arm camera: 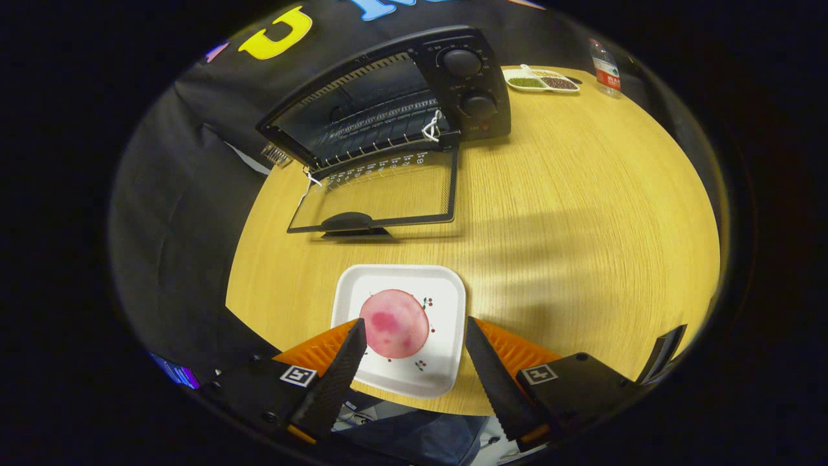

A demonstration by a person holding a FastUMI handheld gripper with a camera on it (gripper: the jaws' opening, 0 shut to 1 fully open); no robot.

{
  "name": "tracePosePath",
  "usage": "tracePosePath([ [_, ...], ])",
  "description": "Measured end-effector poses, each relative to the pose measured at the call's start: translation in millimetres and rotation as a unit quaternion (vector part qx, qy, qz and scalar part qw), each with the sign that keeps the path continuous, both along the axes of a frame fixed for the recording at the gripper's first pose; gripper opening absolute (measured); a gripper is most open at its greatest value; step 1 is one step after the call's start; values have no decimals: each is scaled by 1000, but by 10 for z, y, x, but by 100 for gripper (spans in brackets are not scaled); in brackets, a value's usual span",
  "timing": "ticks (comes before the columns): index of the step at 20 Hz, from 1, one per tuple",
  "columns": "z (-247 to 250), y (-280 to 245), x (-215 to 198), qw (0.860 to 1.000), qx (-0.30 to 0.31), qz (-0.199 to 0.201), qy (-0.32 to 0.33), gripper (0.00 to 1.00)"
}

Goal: Open the toaster oven, put the food inside, and close the toaster oven door.

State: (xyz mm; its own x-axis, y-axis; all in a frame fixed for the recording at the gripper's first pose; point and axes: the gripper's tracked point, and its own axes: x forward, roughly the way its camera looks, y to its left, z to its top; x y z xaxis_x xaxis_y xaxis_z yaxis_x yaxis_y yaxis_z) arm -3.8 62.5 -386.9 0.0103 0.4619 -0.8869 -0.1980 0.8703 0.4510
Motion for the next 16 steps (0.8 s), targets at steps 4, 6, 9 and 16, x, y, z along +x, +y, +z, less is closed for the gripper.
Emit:
tracePosePath([
  [4,-146,-92,-65,999,-13,28,27,99],
  [6,-215,-83,-115,999,-11,31,43,95],
  [9,-247,-36,-104,998,-1,25,59,82],
  [16,-336,-140,-130,995,-21,24,93,24],
])
